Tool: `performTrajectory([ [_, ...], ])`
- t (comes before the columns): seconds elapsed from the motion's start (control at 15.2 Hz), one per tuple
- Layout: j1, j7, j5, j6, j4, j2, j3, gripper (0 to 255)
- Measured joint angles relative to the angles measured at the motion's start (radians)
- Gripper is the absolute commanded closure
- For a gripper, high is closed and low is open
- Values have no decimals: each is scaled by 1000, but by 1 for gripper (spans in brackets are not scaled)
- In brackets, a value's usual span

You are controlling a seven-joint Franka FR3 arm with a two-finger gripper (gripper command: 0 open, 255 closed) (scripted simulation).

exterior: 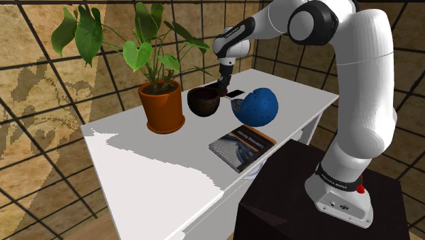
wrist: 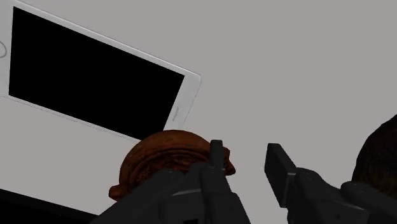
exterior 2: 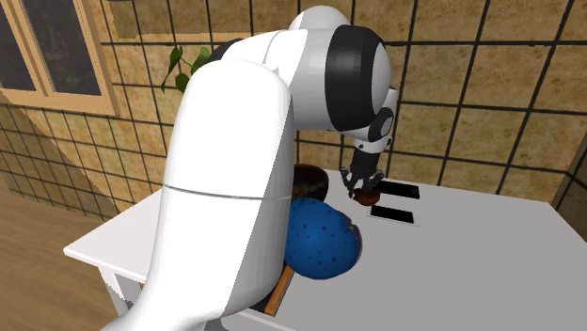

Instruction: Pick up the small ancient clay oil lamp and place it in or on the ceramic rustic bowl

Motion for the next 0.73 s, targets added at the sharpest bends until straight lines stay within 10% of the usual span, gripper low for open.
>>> performTrajectory([
  [0.46, 0, 0, 0, 0, 0, 0, 0, 255],
  [0.53, 0, 0, 0, 0, 0, 0, 0, 0],
  [0.73, 3, -28, -32, -25, 81, 49, 3, 0],
])
